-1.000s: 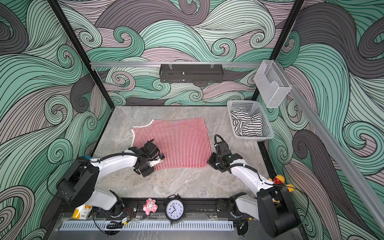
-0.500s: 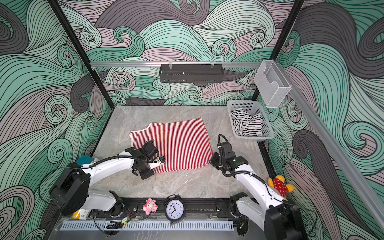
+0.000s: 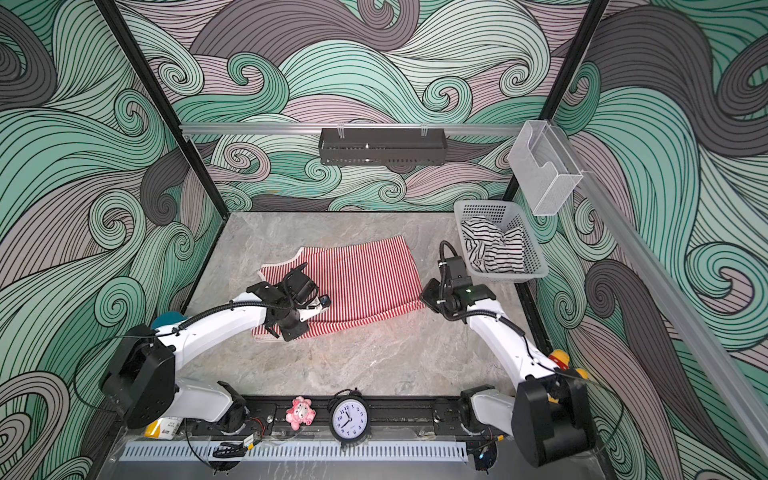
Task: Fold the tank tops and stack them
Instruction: 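Lift the near hem with both grippers and fold it toward the far shoulder straps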
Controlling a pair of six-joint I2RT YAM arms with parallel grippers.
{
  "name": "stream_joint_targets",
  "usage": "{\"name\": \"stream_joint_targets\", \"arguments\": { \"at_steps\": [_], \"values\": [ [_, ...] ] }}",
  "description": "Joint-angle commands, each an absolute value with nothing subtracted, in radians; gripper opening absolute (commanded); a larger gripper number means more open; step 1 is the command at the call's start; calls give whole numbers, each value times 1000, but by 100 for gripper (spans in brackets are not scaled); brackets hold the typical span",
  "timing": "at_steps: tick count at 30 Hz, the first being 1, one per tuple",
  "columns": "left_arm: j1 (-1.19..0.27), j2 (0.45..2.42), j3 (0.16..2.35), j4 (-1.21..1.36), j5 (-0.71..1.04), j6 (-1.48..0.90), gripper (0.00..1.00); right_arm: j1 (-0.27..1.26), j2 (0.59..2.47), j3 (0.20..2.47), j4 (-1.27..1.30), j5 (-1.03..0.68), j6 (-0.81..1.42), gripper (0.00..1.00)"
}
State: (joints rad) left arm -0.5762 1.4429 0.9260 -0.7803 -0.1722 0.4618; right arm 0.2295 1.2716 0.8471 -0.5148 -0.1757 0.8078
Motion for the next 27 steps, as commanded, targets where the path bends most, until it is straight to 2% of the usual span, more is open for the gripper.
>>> {"name": "stream_joint_targets", "arguments": {
  "at_steps": [1,14,18,21,22,24,27],
  "values": [
    [-536,1507,1011,-734,-204,476,0,197,1361,915,-469,-210,769,0],
    [-457,1727,1118,-675,-237,480,0,170,1691,1145,-441,-249,718,0],
    [-451,1770,1121,-654,-285,470,9,168,1742,1180,-448,-234,705,2],
    [-442,1776,1126,-633,-328,443,18,169,1763,1190,-440,-247,694,35],
    [-439,1764,1122,-624,-341,436,19,170,1758,1187,-430,-257,691,41],
    [-431,1723,1106,-602,-365,423,22,178,1733,1170,-418,-254,686,46],
    [-415,1639,1079,-608,-369,412,29,217,1676,1131,-417,-217,681,48]
  ]
}}
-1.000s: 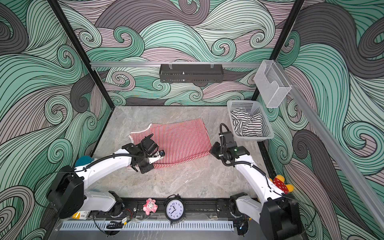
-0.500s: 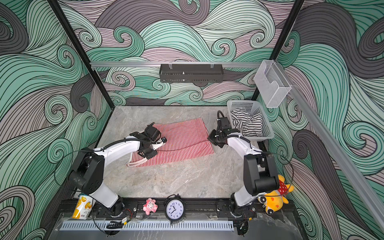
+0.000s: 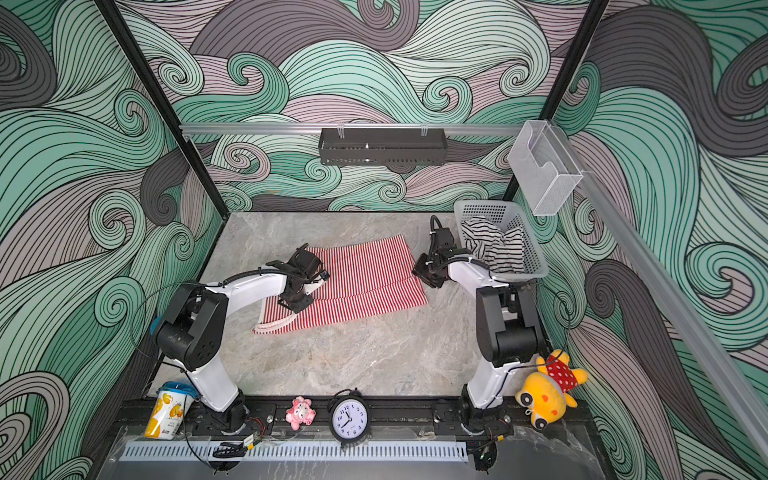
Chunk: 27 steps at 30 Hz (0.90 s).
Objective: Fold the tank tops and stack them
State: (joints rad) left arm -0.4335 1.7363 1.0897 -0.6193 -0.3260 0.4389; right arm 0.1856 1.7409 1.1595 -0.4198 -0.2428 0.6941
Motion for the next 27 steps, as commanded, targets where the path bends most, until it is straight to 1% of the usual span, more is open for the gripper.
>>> {"name": "stream_joint_targets", "arguments": {
  "at_steps": [1,2,4,7,9,12,17,27],
  "values": [
    [-414,1614,1067,-618,-363,411,29,233,1664,1119,-417,-208,682,48],
    [-413,1586,1052,-634,-354,413,29,247,1658,1108,-417,-202,685,47],
    [-414,1544,1023,-684,-318,417,29,279,1656,1081,-395,-200,693,42],
    [-413,1505,964,-742,-269,430,28,297,1682,1060,-377,-191,695,29],
    [-413,1478,912,-749,-259,447,27,303,1704,1046,-366,-196,698,23],
    [-410,1444,843,-738,-263,476,25,312,1725,1024,-328,-194,702,22],
    [-379,1432,781,-710,-278,507,24,315,1744,994,-307,-193,704,24],
    [-229,1494,774,-617,-280,579,23,316,1780,986,-310,-177,703,25]
  ]
}}
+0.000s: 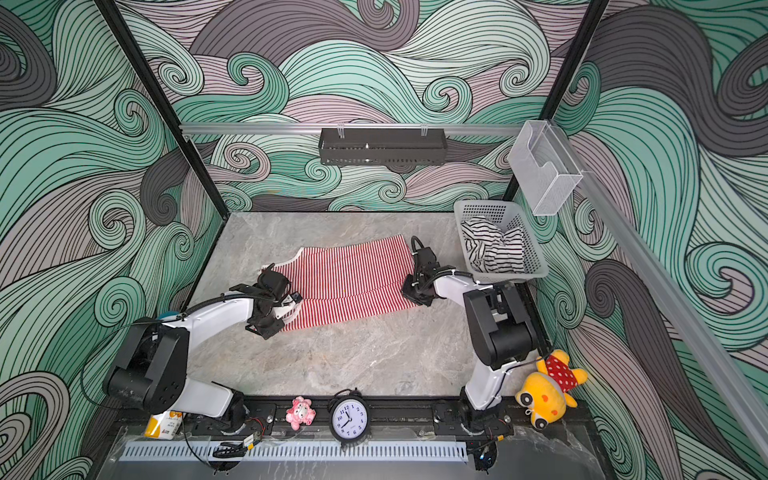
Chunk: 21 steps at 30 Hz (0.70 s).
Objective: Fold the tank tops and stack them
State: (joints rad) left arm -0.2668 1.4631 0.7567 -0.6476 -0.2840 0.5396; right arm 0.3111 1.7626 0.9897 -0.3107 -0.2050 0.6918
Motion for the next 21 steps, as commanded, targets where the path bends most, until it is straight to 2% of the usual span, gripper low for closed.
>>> {"name": "stream_joint_targets", "arguments": {
  "at_steps": [1,10,21],
  "values": [
    [-218,1502,777,-615,-277,583,23,316,1784,987,-311,-175,703,25],
    [-177,1580,757,-594,-264,603,21,320,1802,971,-325,-165,710,25],
    [-172,1475,651,-647,-251,706,19,435,1603,765,-354,-110,782,26]
  ]
}}
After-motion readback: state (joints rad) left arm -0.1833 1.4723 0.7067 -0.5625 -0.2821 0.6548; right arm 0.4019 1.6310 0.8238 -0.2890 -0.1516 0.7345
